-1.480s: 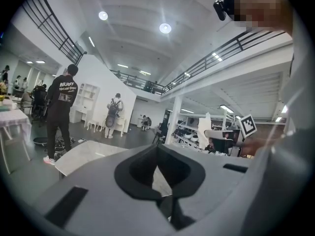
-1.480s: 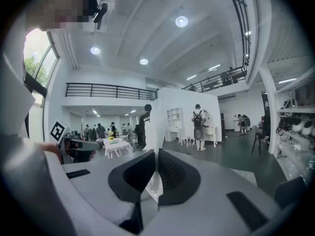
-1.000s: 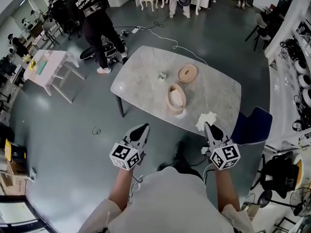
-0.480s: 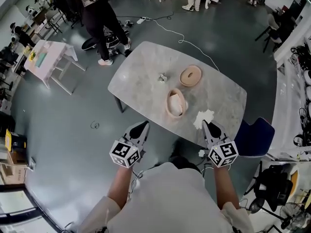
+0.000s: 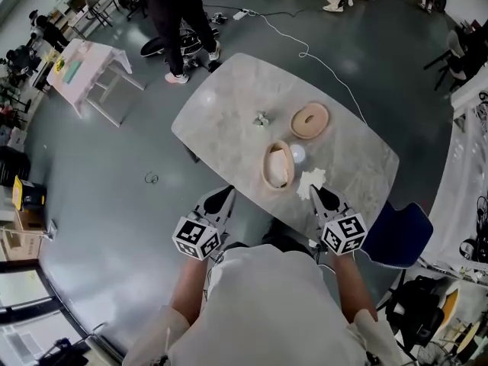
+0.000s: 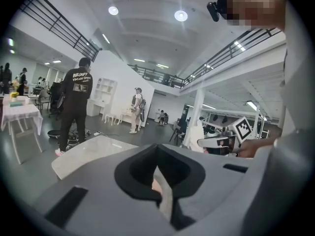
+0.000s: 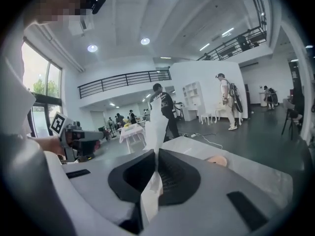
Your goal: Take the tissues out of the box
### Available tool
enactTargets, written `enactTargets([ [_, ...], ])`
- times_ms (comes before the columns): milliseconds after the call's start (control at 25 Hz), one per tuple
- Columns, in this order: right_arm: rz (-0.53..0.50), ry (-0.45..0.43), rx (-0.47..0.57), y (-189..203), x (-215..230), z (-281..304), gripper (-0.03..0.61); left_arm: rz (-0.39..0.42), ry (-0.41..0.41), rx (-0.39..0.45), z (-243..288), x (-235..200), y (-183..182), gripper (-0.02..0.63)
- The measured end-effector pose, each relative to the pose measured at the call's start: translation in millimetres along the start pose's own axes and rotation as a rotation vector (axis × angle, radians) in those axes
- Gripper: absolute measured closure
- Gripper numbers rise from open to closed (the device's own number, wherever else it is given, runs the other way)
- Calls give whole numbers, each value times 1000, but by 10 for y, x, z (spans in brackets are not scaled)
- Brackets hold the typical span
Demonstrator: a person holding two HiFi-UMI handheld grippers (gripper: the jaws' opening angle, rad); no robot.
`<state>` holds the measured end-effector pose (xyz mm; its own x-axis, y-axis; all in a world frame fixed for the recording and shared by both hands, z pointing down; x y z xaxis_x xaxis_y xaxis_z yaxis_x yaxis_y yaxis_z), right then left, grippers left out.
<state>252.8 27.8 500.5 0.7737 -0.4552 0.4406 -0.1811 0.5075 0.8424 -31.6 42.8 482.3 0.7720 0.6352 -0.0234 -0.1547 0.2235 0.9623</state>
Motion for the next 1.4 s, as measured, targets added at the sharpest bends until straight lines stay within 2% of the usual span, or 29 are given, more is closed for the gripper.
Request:
enactTargets([
  [240, 27, -44, -115, 132, 199, 411, 540, -44, -40, -37, 176, -138, 125, 605],
  [520, 58, -54, -244, 384, 348, 813, 540, -84, -36, -78, 383, -208, 269, 606],
  [920, 109, -1, -420, 932, 610, 1512, 540, -109, -6, -118, 632, -655, 494, 605],
  [1120, 94, 25, -514, 1224, 755, 1926, 540, -128, 11, -143, 771, -836, 644, 605],
  [1400, 110, 61, -679, 1707, 889, 2325, 540, -165, 18, -177, 816, -943, 842, 605],
])
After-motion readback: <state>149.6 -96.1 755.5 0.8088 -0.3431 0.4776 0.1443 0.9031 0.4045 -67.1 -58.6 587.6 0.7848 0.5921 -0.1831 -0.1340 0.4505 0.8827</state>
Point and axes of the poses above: the fingertips, and each gripper's own axes: z forward along the fingers, x to its right, y out of its underside, the point moved 6 cm from there along -z, backward along the fingers, and after that the axes turned 13 degrees about z, right-handed, at the moved point
